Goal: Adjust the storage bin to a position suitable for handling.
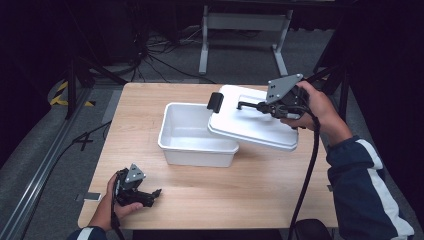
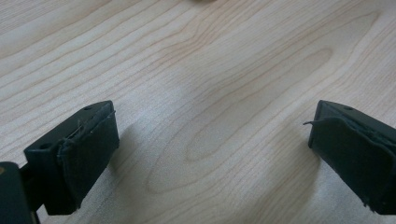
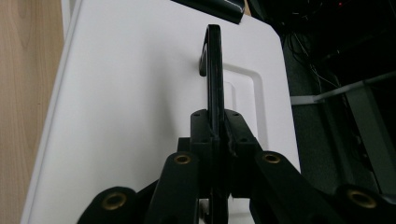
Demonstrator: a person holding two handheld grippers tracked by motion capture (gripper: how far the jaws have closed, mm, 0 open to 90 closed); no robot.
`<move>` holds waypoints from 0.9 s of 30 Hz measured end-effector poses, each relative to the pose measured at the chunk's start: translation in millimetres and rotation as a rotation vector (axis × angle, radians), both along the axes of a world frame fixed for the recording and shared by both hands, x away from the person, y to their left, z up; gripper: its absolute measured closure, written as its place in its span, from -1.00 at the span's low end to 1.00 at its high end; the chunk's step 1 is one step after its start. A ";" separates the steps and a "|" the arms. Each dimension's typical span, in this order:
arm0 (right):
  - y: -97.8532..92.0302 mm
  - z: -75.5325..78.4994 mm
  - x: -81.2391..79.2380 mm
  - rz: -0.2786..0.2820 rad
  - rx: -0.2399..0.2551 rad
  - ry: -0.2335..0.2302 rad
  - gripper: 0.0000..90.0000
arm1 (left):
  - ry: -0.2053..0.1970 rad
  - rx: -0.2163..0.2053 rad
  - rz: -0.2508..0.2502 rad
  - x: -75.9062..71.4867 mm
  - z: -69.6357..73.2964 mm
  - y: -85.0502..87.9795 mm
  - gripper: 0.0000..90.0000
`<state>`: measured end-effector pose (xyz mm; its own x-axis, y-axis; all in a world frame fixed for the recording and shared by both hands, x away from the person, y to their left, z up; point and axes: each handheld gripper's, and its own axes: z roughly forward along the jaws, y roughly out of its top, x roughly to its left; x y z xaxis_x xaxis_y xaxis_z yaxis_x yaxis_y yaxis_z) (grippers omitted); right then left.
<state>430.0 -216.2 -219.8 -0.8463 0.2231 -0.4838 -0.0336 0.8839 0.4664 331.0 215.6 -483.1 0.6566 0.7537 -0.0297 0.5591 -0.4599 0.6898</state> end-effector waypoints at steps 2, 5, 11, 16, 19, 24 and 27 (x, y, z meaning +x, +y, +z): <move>-4.7 0.4 -1.7 -0.014 0.003 0.001 0.86 | -0.014 0.022 -0.013 1.8 1.0 1.2 -0.96; -13.2 0.9 -2.5 -0.017 0.004 -0.006 0.86 | -0.007 0.017 -0.010 1.9 0.8 0.6 -0.97; -29.9 -2.7 -3.9 -0.047 0.016 0.003 0.86 | -0.002 0.011 -0.001 1.8 0.1 -0.6 -0.99; -45.6 -5.5 -4.9 -0.072 0.034 0.004 0.86 | -0.002 0.010 -0.002 1.9 0.1 -0.7 -0.99; -54.8 -5.4 -5.7 -0.081 0.046 0.000 0.86 | 0.001 0.008 -0.001 1.7 0.0 -0.9 -0.99; -68.0 -6.2 -7.4 -0.102 0.064 0.003 0.86 | 0.000 0.008 -0.001 1.7 0.1 -0.8 -0.99; -76.7 -8.5 -8.9 -0.121 0.080 0.011 0.86 | 0.001 0.011 -0.003 1.8 0.2 -0.6 -0.99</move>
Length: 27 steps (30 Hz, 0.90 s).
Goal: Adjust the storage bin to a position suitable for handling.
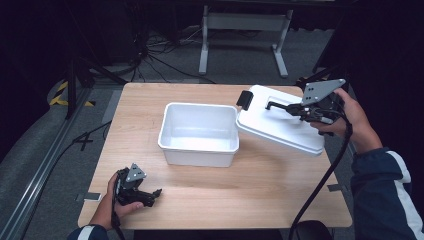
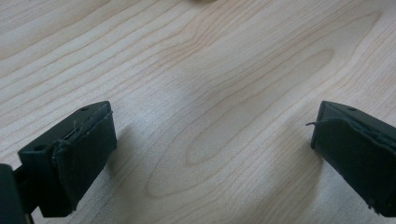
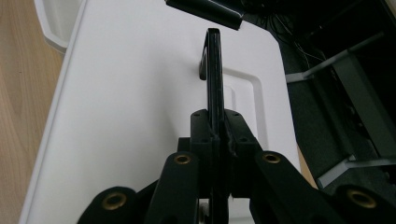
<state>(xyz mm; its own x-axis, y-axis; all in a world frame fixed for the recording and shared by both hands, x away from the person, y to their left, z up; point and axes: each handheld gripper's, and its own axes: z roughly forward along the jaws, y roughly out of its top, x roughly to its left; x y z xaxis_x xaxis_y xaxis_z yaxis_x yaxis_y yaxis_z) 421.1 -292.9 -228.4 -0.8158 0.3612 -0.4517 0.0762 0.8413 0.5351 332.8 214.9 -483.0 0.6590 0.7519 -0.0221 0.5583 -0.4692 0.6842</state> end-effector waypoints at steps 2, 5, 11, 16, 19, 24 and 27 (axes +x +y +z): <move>-4.8 -1.6 0.1 -0.006 0.006 -0.002 0.86 | 0.002 0.003 0.000 -0.1 0.3 0.1 -0.99; -11.3 -5.0 1.3 -0.014 0.011 -0.004 0.86 | 0.002 0.003 0.000 -0.1 0.3 0.0 -0.99; -20.2 -14.0 4.4 -0.038 0.025 0.015 0.87 | 0.000 0.000 0.000 0.0 0.0 0.0 -0.99; -25.2 -21.8 6.2 -0.053 0.032 0.020 0.87 | 0.000 0.000 0.000 0.0 0.0 0.0 -0.99; -26.8 -28.0 9.1 -0.059 0.026 0.039 0.87 | 0.000 0.001 0.000 0.0 0.0 0.0 -0.99; -29.0 -38.9 14.1 -0.073 0.042 0.062 0.87 | 0.001 0.002 -0.001 0.0 0.2 0.1 -0.99; -29.0 -46.3 18.3 -0.080 0.044 0.078 0.87 | 0.000 0.000 0.000 0.0 0.0 0.0 -0.99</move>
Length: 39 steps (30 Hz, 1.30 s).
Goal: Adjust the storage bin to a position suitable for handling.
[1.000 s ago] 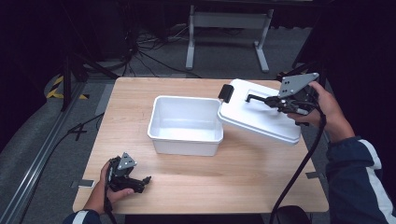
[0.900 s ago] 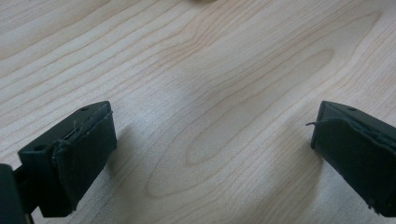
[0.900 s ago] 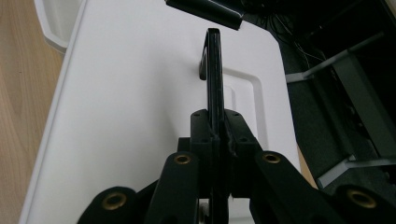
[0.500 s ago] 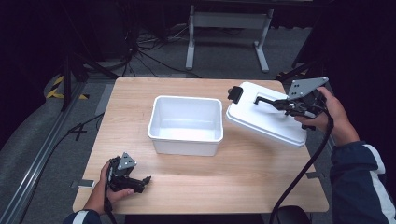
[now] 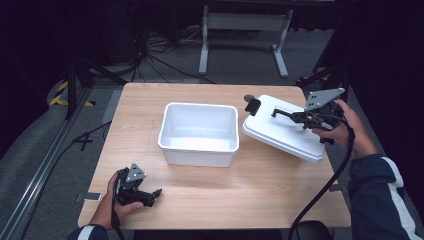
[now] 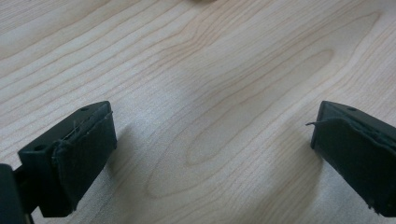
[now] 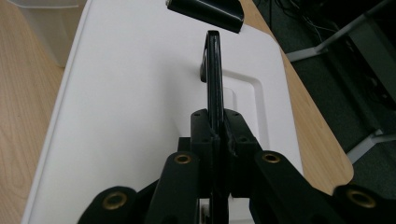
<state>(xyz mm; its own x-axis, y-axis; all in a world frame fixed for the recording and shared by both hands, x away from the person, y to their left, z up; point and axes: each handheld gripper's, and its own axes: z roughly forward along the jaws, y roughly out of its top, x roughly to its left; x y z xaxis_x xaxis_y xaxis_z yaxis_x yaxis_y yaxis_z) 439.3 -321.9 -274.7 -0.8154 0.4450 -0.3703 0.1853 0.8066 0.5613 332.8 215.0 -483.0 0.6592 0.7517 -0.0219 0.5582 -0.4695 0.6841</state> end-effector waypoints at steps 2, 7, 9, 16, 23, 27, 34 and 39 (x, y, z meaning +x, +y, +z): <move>0.2 -5.5 3.4 -0.009 0.001 0.011 0.87 | 0.000 0.001 0.000 0.0 0.0 0.0 -0.99; 2.7 -20.0 11.5 -0.015 -0.013 0.040 0.87 | 0.002 0.003 0.000 0.0 0.3 0.0 -0.99; 4.8 -26.1 13.5 -0.021 -0.029 0.047 0.87 | 0.001 0.002 0.001 0.0 0.2 0.0 -0.99; 6.5 -51.4 23.4 -0.031 -0.017 0.092 0.87 | 0.002 0.003 0.000 0.0 0.3 0.1 -0.99; 9.2 -70.7 30.6 -0.043 -0.003 0.118 0.87 | 0.002 0.003 0.000 0.0 0.2 0.1 -0.99; 10.2 -81.3 34.3 -0.048 0.007 0.129 0.87 | 0.001 0.002 -0.001 0.1 0.2 0.1 -0.99; 8.9 -92.9 39.8 -0.070 0.015 0.143 0.87 | 0.000 0.000 0.000 0.1 0.0 0.0 -0.99; 6.8 -100.3 42.3 -0.083 0.013 0.158 0.87 | 0.001 0.001 -0.001 0.1 0.1 0.1 -0.99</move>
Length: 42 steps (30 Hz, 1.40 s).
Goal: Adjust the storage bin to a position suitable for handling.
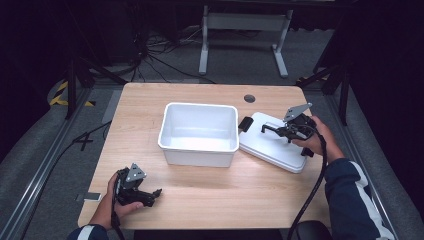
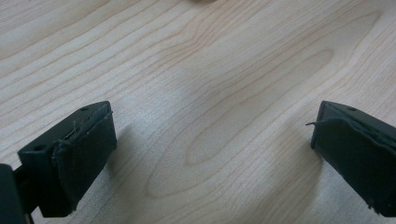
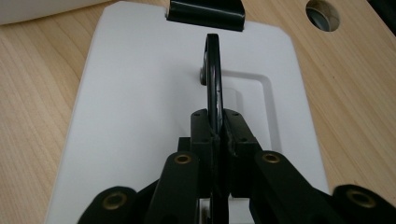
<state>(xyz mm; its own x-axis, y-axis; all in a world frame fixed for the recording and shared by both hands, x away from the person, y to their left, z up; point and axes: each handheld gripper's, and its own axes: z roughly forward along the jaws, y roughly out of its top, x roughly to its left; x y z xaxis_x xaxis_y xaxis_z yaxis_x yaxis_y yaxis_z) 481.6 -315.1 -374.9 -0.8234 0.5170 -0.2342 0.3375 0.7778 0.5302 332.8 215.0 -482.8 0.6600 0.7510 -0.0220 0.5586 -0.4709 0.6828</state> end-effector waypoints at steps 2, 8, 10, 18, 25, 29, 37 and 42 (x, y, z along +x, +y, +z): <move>-1.4 -2.6 1.0 -0.007 0.012 0.006 0.87 | 0.000 0.000 0.000 0.0 0.0 0.0 -0.99; -5.5 -10.0 6.0 -0.037 0.006 0.015 0.86 | -0.001 -0.001 0.001 -0.1 -0.2 -0.1 -0.99; -5.5 -12.8 6.9 -0.045 0.015 0.021 0.86 | -0.002 -0.001 0.001 -0.1 -0.1 0.0 -0.99; -4.7 -15.6 6.7 -0.083 0.073 0.007 0.69 | -0.001 -0.001 -0.002 0.2 -0.2 0.1 -0.99; 3.4 -11.5 -0.9 -0.106 0.075 -0.023 0.53 | -0.002 0.000 -0.005 0.4 -0.2 0.2 -0.99; 5.2 -11.0 -5.0 -0.119 0.098 -0.010 0.44 | -0.001 0.003 -0.010 0.7 0.2 0.2 -0.99; 5.7 -0.6 -15.4 -0.118 0.123 -0.023 0.26 | -0.013 0.006 -0.049 4.8 0.2 -0.3 -0.99; 6.6 1.6 -19.4 -0.124 0.137 -0.026 0.22 | -0.008 0.004 -0.049 4.9 0.2 -2.0 -0.99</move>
